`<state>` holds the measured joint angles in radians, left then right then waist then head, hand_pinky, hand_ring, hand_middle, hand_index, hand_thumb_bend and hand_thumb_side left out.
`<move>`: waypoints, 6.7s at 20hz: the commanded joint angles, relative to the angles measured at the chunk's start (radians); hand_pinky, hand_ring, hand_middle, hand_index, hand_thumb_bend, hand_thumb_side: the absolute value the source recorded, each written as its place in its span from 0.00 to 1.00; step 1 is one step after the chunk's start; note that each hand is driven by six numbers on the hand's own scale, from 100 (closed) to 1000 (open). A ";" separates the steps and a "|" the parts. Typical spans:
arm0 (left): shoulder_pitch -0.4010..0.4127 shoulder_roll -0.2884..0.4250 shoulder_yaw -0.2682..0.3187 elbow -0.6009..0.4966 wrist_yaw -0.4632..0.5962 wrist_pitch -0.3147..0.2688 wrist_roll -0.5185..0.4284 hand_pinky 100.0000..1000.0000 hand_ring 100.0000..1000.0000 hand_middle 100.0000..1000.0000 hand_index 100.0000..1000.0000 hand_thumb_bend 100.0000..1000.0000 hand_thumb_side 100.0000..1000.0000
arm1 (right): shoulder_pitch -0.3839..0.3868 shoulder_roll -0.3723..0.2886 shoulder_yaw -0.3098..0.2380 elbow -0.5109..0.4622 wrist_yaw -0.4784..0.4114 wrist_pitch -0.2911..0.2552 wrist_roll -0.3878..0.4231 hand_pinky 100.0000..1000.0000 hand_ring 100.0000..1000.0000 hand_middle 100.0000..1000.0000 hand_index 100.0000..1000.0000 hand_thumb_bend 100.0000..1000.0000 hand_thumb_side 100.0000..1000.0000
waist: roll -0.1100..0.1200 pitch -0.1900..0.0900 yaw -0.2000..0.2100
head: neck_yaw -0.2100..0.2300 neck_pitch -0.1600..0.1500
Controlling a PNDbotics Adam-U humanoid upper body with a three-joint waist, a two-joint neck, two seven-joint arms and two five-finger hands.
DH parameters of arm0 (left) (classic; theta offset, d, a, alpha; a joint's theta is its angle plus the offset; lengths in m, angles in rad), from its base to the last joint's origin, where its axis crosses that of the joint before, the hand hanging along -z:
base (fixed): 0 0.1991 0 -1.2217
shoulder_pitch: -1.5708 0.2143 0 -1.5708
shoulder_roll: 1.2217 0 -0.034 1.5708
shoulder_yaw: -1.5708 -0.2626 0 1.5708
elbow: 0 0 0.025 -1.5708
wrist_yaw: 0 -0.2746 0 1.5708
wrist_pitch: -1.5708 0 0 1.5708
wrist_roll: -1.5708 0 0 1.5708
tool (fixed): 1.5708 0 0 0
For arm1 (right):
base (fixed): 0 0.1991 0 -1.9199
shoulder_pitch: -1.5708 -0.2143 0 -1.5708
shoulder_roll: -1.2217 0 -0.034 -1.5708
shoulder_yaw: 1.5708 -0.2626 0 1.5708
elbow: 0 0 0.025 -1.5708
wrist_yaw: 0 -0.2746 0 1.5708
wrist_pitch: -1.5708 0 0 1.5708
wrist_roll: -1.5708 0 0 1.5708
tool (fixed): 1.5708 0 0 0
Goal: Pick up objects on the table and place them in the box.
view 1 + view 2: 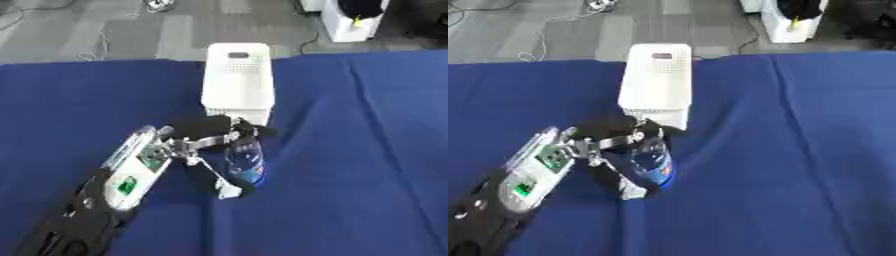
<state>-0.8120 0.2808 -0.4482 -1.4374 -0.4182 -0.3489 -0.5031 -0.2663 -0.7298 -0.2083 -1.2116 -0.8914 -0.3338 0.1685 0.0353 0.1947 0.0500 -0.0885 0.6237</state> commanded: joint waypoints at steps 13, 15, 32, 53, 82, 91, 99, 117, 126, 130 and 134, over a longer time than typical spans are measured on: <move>-0.124 0.001 0.092 0.057 -0.121 0.022 0.083 0.00 0.00 0.00 0.11 0.00 0.19 | -0.006 -0.040 -0.011 -0.009 0.005 0.003 0.005 0.90 0.79 0.77 0.86 0.00 1.00 | 0.003 -0.030 -0.003 | -0.016 0.001; -0.137 -0.004 0.099 0.080 -0.146 0.011 0.101 0.00 0.00 0.00 0.11 0.00 0.02 | -0.005 -0.041 -0.011 -0.008 0.005 0.002 0.005 0.90 0.79 0.77 0.86 0.00 1.00 | 0.004 -0.030 -0.004 | -0.014 0.000; -0.226 -0.027 0.173 0.121 -0.246 0.036 0.200 0.00 0.00 0.00 0.11 0.00 0.21 | -0.006 -0.044 -0.011 -0.005 0.007 0.003 0.008 0.90 0.79 0.77 0.86 0.00 1.00 | 0.008 -0.028 -0.006 | -0.006 -0.004; -0.373 -0.092 0.318 0.553 -0.613 0.030 0.330 0.00 0.00 0.00 0.11 0.00 0.18 | -0.012 -0.045 -0.005 -0.005 0.013 0.008 0.013 0.90 0.79 0.77 0.86 0.00 1.00 | 0.018 -0.024 -0.016 | 0.009 0.002; -0.402 -0.129 0.346 0.622 -0.800 -0.074 0.414 1.00 1.00 0.99 0.94 0.07 0.59 | -0.015 -0.050 -0.003 -0.003 0.014 0.012 0.017 0.90 0.79 0.78 0.86 0.00 1.00 | 0.027 -0.035 -0.027 | 0.012 -0.004; -0.389 -0.123 0.360 0.598 -0.755 -0.072 0.471 1.00 0.96 0.98 0.93 0.06 0.58 | -0.012 -0.053 -0.003 -0.002 0.012 0.012 0.017 0.90 0.79 0.78 0.86 0.00 1.00 | 0.029 -0.041 -0.030 | 0.012 -0.006; -0.303 -0.021 0.360 0.556 -0.282 -0.018 0.564 0.42 0.83 0.92 0.95 0.00 0.80 | 0.035 -0.070 -0.028 -0.001 -0.003 -0.010 0.000 0.89 0.79 0.78 0.86 0.00 1.00 | 0.021 -0.072 -0.005 | 0.048 -0.100; 0.431 0.059 0.355 -0.435 0.499 0.149 0.476 0.25 0.70 0.85 0.93 0.02 0.82 | 0.308 0.317 -0.230 -0.672 0.166 -0.147 -0.211 0.85 0.77 0.77 0.84 0.00 1.00 | -0.061 -0.101 0.075 | 0.197 -0.298; 0.583 -0.115 0.359 -0.562 0.453 0.074 0.436 0.26 0.67 0.83 0.91 0.05 0.80 | 0.303 0.460 -0.206 -0.788 0.436 -0.255 -0.277 0.82 0.76 0.77 0.83 0.00 1.00 | -0.050 -0.086 0.062 | 0.016 -0.528; 0.583 -0.119 0.355 -0.563 0.441 0.066 0.441 0.26 0.66 0.82 0.90 0.04 0.79 | 0.279 0.461 -0.183 -0.788 0.473 -0.290 -0.277 0.81 0.76 0.76 0.83 0.00 1.00 | -0.033 -0.069 0.041 | 0.023 -0.658; 0.561 -0.127 0.358 -0.563 0.439 0.039 0.476 0.26 0.64 0.80 0.88 0.04 0.77 | 0.257 0.450 -0.173 -0.788 0.487 -0.301 -0.278 0.81 0.75 0.76 0.83 0.00 1.00 | -0.015 -0.052 0.038 | 0.065 -0.710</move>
<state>-0.2374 0.1559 -0.0954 -1.9785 0.0256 -0.3000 -0.0375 -0.0010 -0.2551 -0.3824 -1.9825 -0.4138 -0.6282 -0.1097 0.0229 0.1528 0.0884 -0.0402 -0.0627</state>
